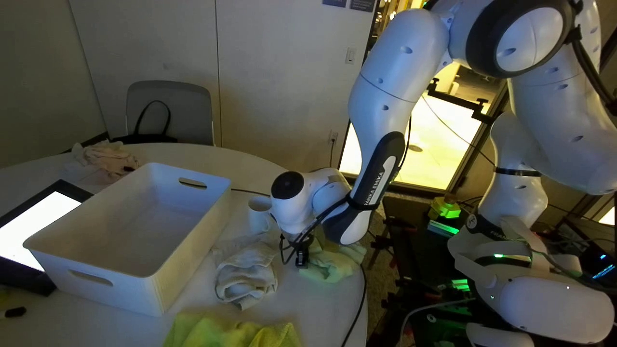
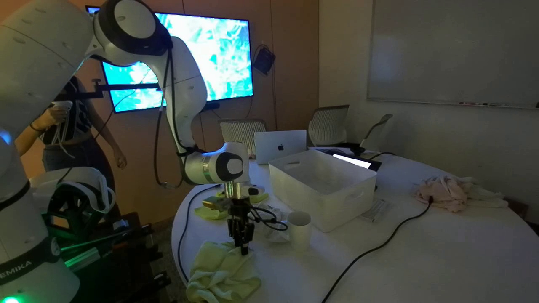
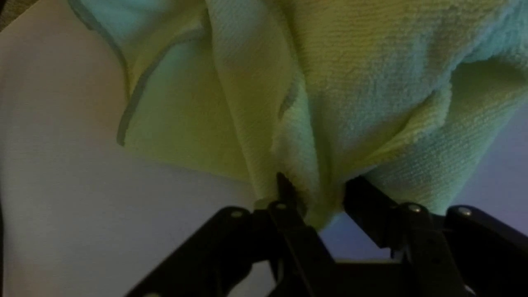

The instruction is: Put all the towels in the basket and the other objects in the white mug

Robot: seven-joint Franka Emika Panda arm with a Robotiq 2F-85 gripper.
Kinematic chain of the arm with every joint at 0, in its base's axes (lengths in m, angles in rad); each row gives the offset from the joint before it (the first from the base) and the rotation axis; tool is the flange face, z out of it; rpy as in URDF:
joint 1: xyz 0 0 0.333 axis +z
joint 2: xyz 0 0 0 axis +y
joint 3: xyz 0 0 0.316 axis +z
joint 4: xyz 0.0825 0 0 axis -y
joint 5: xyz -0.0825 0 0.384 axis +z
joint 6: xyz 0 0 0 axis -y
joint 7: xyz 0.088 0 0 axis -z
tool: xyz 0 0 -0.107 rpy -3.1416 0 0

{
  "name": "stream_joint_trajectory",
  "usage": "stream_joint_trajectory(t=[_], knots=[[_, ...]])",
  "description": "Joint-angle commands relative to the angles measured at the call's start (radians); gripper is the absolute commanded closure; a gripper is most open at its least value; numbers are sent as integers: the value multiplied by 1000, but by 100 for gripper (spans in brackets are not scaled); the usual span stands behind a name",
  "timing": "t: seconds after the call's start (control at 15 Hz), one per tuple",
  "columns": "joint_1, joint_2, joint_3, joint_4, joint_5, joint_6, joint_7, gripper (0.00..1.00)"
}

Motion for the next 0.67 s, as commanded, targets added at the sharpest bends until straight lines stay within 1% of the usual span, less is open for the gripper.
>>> stream_joint_trajectory(t=[0.0, 0.07, 0.2, 0.27, 0.33, 0.6], knots=[[17, 3, -16, 11, -3, 8, -16, 91], [22, -1, -18, 10, -5, 5, -13, 96], [26, -14, -16, 9, -6, -1, -17, 100], [33, -22, -18, 9, -7, -9, -13, 100], [32, -28, -16, 9, -5, -11, -16, 98], [42, -86, -12, -3, -9, -34, -25, 99]])
